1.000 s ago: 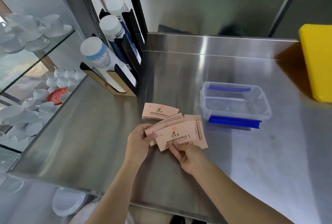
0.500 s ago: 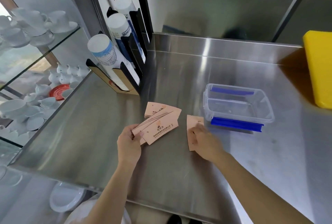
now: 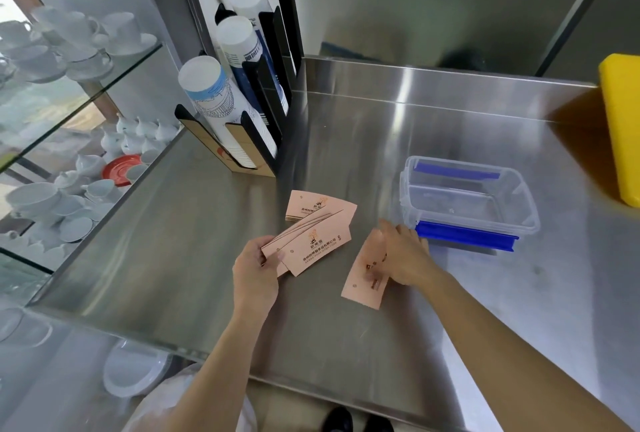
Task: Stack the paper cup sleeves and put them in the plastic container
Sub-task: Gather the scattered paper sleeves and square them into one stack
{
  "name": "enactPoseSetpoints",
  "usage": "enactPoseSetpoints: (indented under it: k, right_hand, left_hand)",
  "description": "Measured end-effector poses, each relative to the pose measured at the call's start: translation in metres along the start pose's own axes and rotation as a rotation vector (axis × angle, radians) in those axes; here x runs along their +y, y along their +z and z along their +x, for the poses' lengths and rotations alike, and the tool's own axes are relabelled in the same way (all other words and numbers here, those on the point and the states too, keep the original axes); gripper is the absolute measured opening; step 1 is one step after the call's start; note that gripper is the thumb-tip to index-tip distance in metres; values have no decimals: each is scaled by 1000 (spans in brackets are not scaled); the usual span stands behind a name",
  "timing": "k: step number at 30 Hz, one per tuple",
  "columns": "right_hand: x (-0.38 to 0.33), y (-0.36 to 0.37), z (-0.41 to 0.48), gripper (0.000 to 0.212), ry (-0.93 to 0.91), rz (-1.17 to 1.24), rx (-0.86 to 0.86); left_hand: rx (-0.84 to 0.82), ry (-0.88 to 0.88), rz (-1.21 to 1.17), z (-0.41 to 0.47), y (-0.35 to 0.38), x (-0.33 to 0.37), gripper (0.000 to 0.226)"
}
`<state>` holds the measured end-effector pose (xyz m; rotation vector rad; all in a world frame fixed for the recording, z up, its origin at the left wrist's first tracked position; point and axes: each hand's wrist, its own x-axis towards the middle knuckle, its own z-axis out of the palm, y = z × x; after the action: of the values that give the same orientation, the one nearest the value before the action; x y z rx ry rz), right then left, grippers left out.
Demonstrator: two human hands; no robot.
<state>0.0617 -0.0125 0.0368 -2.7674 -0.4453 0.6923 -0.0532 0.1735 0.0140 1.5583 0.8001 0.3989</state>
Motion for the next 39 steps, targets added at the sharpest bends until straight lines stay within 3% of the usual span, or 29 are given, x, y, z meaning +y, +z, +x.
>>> enactPoseSetpoints:
  k: [3,7,10,13,14,16,18,23,27,32,37,39]
  right_hand:
    - [4,2,-1,54,18,46,86]
    - [7,-4,-5,18,-12,472,86]
    - [6,-5,-5,25,-28,740,199]
    - [4,3,-9,23,-20,782,195]
    - [2,5,-10,28,-15,793,179]
    - [2,12,-10,64,-15,764,124]
    - [7,16,-11,77,-32,739,68]
    - [16,17,-10,60,-131,648,106]
    - [23,17,-15,24,-121,741,74]
    - [26,24,-20,20,-111,747,167]
    - [25,25,-28,22,-114,861,172]
    - [28,25,-30,17,-108,900,185]
  left_hand:
    - [-8,1,-11,0,0,0,37]
    - [-30,21,-4,2,1,-1,32]
    - [-53,35,-3,3,2,-1,29]
    - [-138,51,9,4,4,0,38]
    - [-186,55,23,4,5,0,40]
    - [-274,55,39,4,7,-1,42]
    - [-340,57,39,6,8,-4,43]
    - [-451,117,87,6,8,-11,45]
    - [-468,163,61,1,16,-10,44]
    - [-411,57,-144,-25,39,-5,34]
    - [-270,3,-132,-34,55,-5,12]
    - [-266,-5,-108,-33,59,-3,13]
